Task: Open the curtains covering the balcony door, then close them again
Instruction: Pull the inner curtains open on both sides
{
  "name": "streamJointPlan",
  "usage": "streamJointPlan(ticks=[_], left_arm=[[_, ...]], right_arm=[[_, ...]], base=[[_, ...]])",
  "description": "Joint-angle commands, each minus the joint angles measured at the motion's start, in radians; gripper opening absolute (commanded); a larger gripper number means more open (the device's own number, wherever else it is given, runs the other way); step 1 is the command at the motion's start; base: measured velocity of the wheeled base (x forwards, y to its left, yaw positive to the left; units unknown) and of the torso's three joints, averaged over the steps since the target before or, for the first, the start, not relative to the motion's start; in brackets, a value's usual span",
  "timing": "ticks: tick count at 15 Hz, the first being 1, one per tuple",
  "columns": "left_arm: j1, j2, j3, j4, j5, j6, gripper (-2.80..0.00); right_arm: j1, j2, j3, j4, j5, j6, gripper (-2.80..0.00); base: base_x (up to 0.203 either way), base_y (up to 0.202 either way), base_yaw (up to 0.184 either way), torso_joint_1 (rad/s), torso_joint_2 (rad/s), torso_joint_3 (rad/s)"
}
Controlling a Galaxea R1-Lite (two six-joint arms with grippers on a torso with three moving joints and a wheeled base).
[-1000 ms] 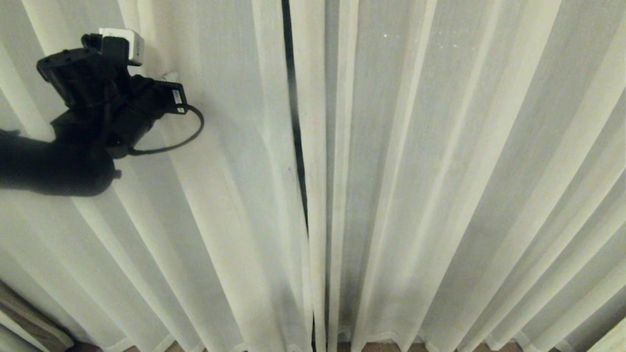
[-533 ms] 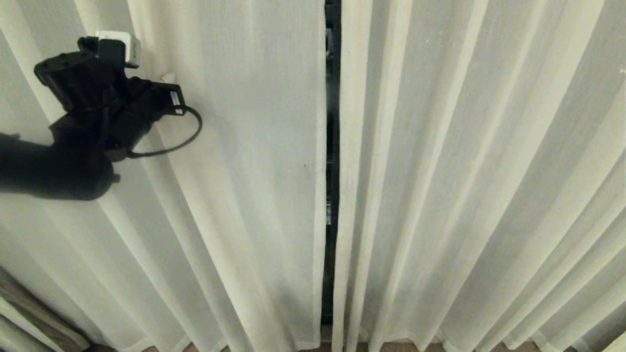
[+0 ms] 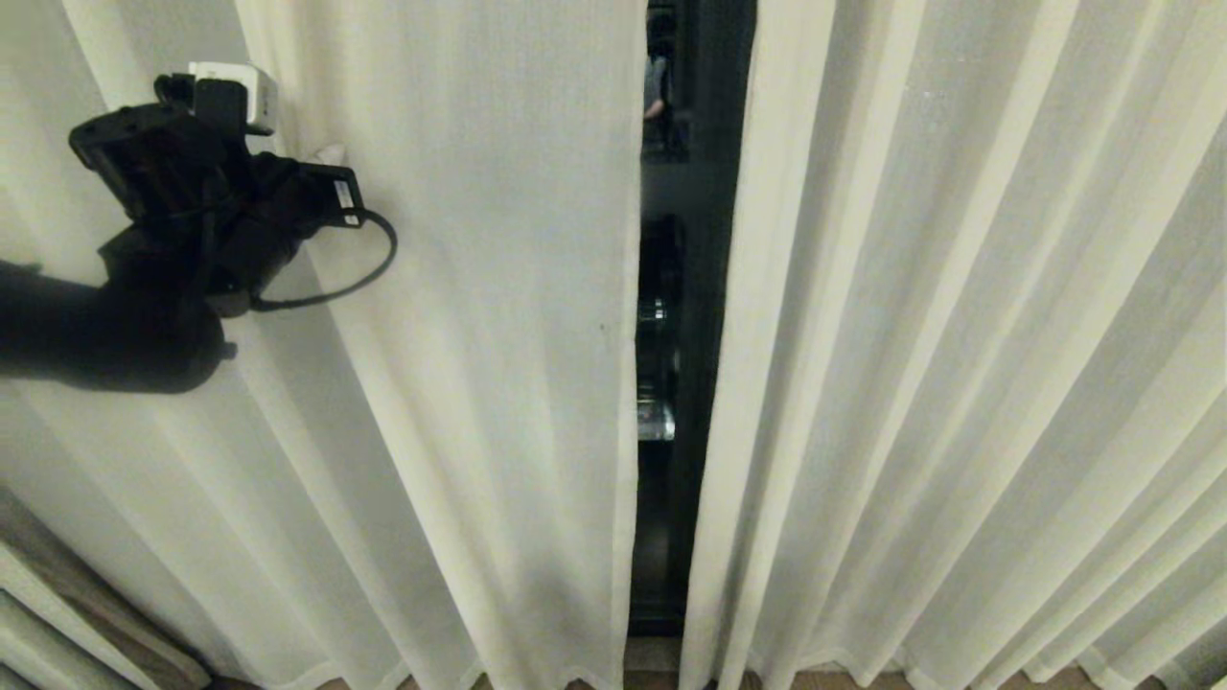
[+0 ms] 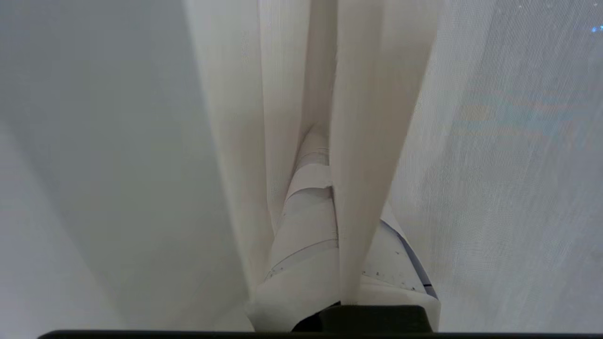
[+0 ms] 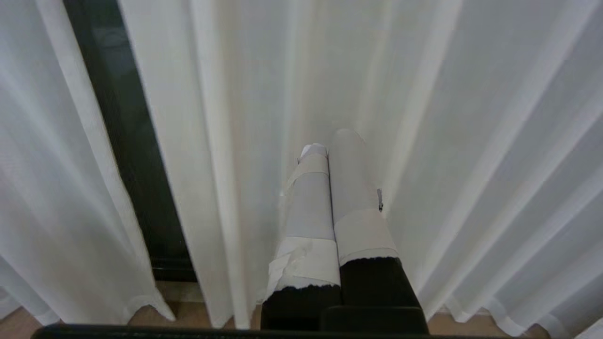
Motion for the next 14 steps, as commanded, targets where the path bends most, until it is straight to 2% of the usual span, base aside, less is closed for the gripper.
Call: streamJointPlan(ticks=[1,14], left_arm=[[0.0,0.006,0.0,-0.005,0.001,0.001,-2.8],[0.012,0.008,0.0,-0.008,0.0,-0.001,-2.8]], right_arm=[[0.0,0.001,0.0,0.0,-0.001,-0.001,-2.8],[0.0,0.001,0.0,-0.001,-0.001,-0.001,-2.8]], base=[[0.0,0.188,0.002,0.002,0.0,0.002],[0.0,0.185,-0.001,0.003,0.0,0.002]])
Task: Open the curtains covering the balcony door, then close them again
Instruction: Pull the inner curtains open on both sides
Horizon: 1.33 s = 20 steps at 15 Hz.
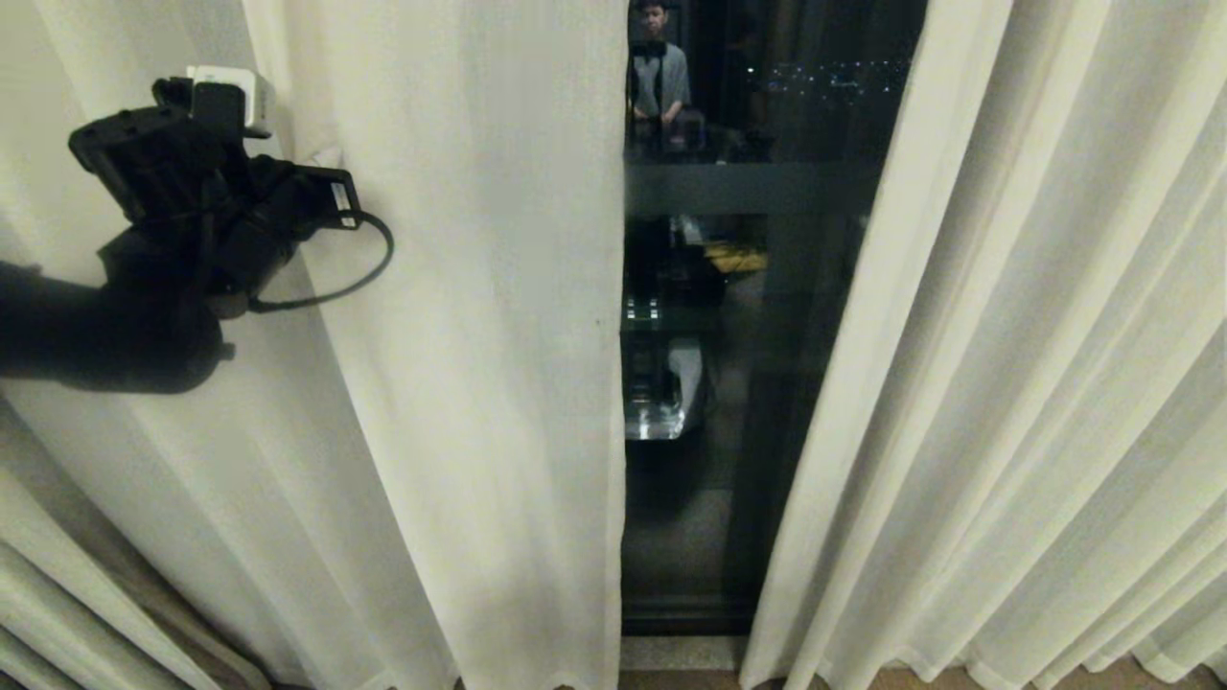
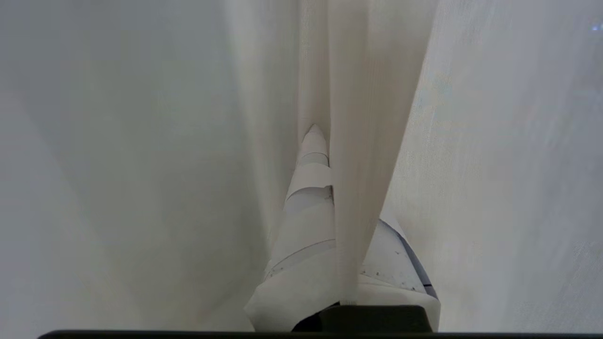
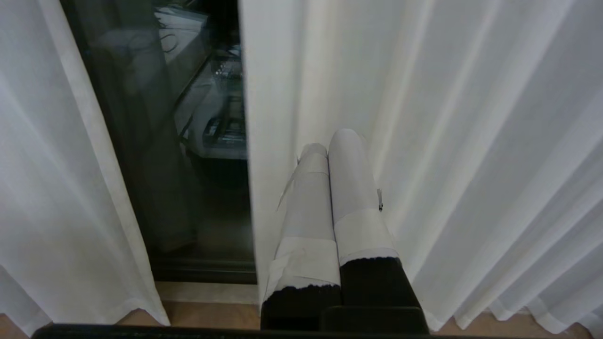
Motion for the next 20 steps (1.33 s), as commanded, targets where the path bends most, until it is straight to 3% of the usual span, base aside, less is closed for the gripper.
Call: streamJointPlan(ticks=[1,14,20], left_arm=[[0.0,0.003,0.0,-0.011,0.001,0.001,-2.8],[0.0,-0.002,0.0,-0.017,0.0,0.001,-2.8],[0.0,0.002,0.0,-0.033,-0.006,-0.001,-2.8]], right_arm=[[0.0,0.001,0.0,-0.001,-0.001,-0.001,-2.8],[0.0,0.001,0.0,0.0,-0.001,-0.002,-2.8],[0.0,0.001,0.0,-0.001,-0.001,0.0,-2.8]], base=[[0.0,0.185,0.0,0.002,0.01,0.002],[0.0,0.185,-0.001,0.002,0.0,0.003],[0.0,0.03,0.0,0.001,0.0,0.001]])
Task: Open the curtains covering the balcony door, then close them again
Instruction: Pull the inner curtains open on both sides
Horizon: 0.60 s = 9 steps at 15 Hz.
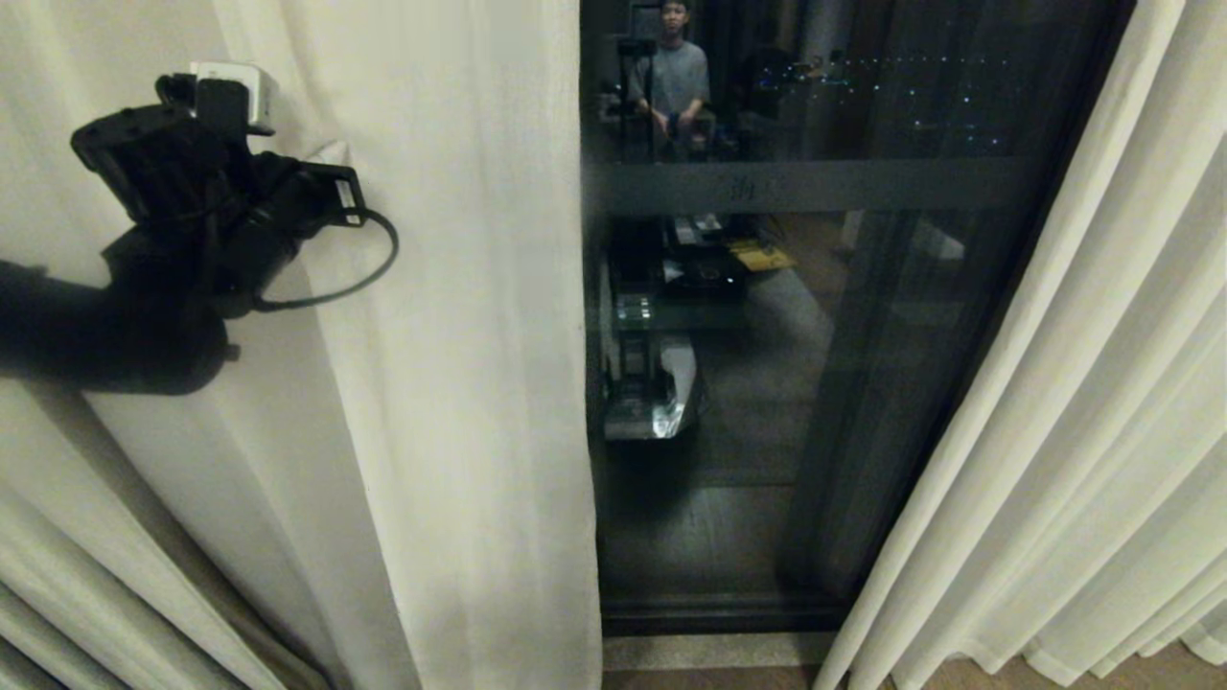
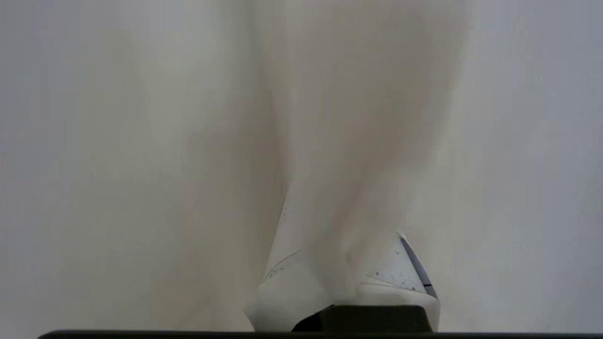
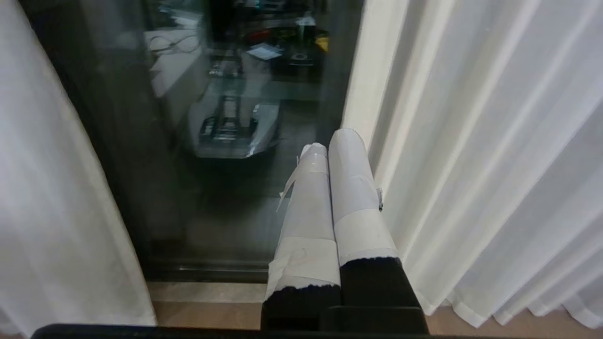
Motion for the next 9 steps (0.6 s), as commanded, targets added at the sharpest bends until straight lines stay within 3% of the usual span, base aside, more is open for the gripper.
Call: streamJointPlan(ticks=[1,4,7,9], left_arm=[[0.0,0.002,-0.002,-0.006,-0.002,-0.002,-2.8],[0.022,-0.003,0.0,-0.006,-0.007,-0.049,-2.8],[0.09,-0.005,-0.013,-0.008,-0.01,-0.06,-2.8],[0.152,-0.008,-0.014,-0.006,-0.066,-0.063,-2.8]], right_arm=[[0.0,0.001,0.0,-0.002,0.0,-0.002,-2.8],[0.0,0.001,0.0,0.0,0.0,0.0,-2.8],[0.0,0.001,0.0,-0.002,0.0,-0.001,-2.8],[0.0,0.001,0.0,-0.002,0.0,-0.002,-2.8]], base=[[0.0,0.0,0.0,0.0,0.0,0.0],[0.0,0.0,0.0,0.0,0.0,0.0],[0.0,0.0,0.0,0.0,0.0,0.0],[0.0,0.0,0.0,0.0,0.0,0.0]])
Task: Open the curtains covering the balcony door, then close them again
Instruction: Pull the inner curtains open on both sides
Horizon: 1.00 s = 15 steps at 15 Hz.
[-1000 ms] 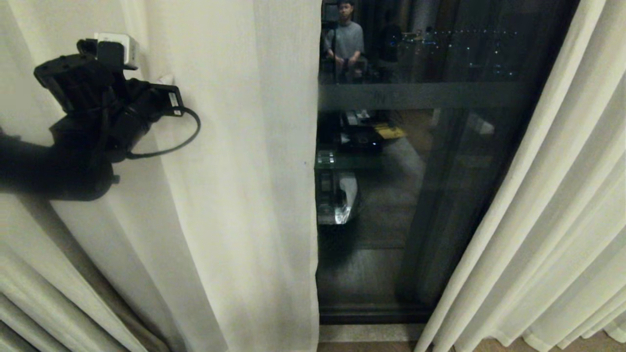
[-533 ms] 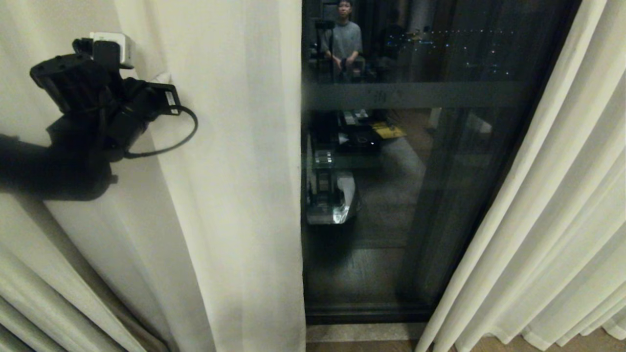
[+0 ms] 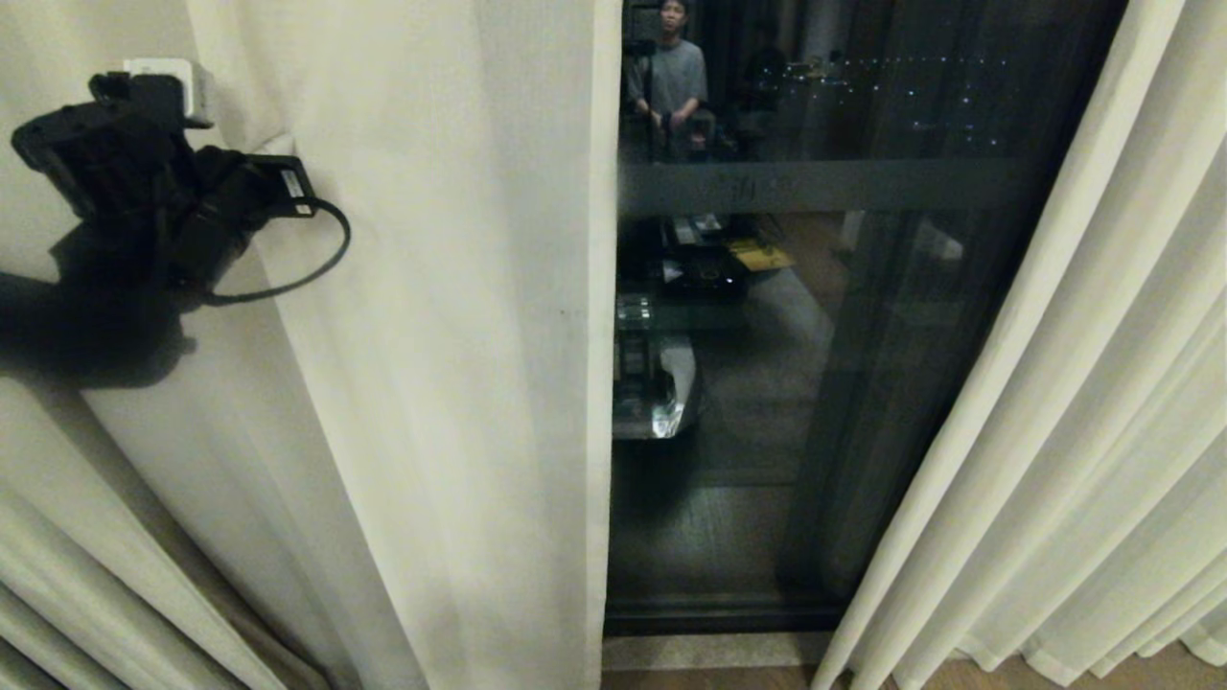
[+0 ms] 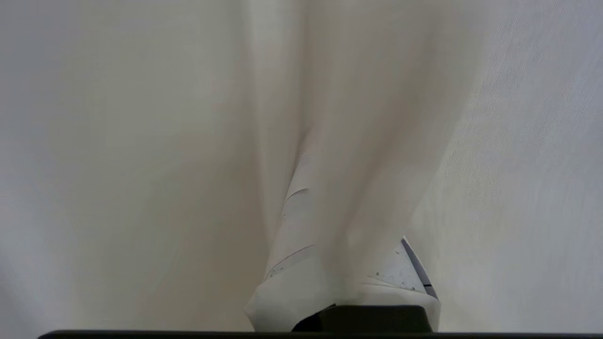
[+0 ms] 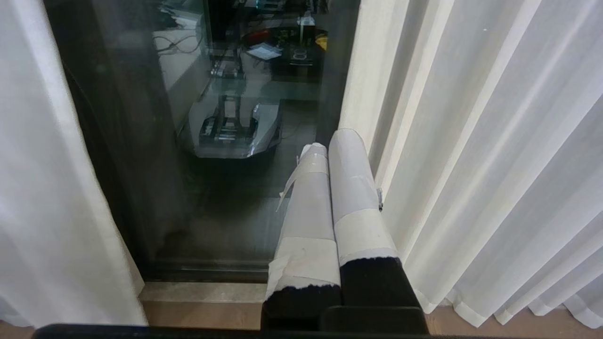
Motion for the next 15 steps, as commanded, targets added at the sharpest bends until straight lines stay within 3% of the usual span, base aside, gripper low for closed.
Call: streamJointPlan(ticks=[1,3,9,15], left_arm=[[0.079,-0.007,-0.003,-0.004,-0.082,-0.008,-2.8],[0.163,-0.007,-0.008,0.001,-0.175,-0.026,-2.8],[0.371,0.092,-0.15,0.011,-0.331,-0.069,-2.8],[0.474,0.264,-0.403,0.035,-0.354,-0.123,-2.8]], right_arm=[[0.0,0.001,0.0,0.0,0.0,0.0,-2.8],[0.0,0.001,0.0,-0.001,0.0,-0.002,-2.8],[0.0,0.001,0.0,-0.001,0.0,0.0,-2.8],[0.0,0.001,0.0,-0.001,0.0,0.0,-2.8]], base=[[0.0,0.0,0.0,0.0,0.0,0.0],[0.0,0.0,0.0,0.0,0.0,0.0],[0.0,0.0,0.0,0.0,0.0,0.0],[0.0,0.0,0.0,0.0,0.0,0.0]])
